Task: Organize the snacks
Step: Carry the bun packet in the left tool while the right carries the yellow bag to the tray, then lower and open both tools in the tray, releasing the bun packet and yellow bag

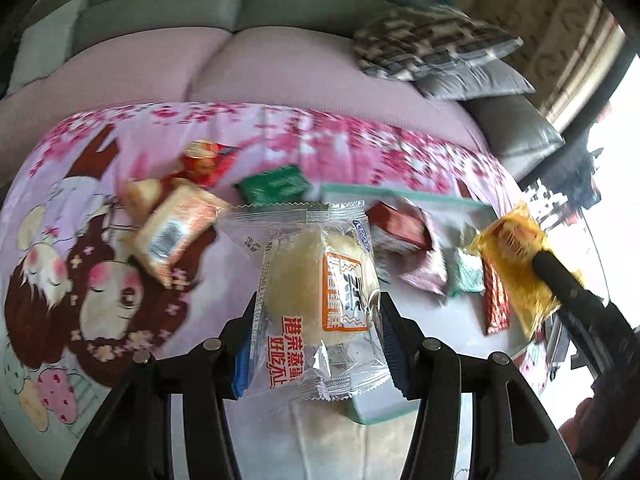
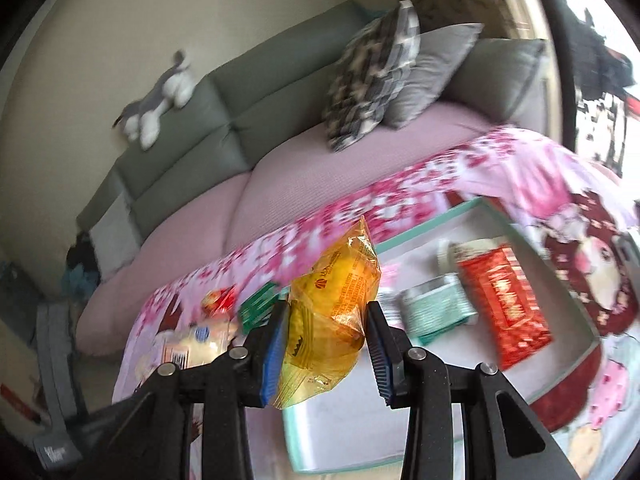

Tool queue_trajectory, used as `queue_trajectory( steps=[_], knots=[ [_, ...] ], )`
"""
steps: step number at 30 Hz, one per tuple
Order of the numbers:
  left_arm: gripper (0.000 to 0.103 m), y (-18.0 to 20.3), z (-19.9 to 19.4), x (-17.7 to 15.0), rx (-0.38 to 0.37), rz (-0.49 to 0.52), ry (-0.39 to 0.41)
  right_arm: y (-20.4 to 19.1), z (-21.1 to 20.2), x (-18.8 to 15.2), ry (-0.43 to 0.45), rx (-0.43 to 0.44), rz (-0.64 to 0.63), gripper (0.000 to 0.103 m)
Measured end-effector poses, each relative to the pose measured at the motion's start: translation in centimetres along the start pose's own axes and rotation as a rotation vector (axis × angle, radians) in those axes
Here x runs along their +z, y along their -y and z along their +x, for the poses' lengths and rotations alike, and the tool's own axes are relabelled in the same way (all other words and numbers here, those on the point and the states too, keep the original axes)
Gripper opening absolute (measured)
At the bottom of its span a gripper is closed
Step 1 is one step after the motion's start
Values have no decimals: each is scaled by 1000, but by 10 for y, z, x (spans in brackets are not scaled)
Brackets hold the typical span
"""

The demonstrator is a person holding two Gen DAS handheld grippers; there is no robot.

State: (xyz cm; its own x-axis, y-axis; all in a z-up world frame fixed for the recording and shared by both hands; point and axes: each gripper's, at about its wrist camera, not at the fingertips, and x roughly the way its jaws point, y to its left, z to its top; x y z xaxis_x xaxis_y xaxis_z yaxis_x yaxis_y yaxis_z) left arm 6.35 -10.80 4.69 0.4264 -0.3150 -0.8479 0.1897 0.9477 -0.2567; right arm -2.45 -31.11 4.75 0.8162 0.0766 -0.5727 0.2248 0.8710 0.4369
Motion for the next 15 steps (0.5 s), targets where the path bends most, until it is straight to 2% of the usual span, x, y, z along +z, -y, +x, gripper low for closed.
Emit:
queue_trajectory(
  steps=[7,15],
  knots=[
    [55,44,14,-13,-3,114,-45,41,-21,8,42,-63,83,40],
    [55,65,32,-23,18,179,-73,59,-21,6,17,-77,107,40]
  ],
)
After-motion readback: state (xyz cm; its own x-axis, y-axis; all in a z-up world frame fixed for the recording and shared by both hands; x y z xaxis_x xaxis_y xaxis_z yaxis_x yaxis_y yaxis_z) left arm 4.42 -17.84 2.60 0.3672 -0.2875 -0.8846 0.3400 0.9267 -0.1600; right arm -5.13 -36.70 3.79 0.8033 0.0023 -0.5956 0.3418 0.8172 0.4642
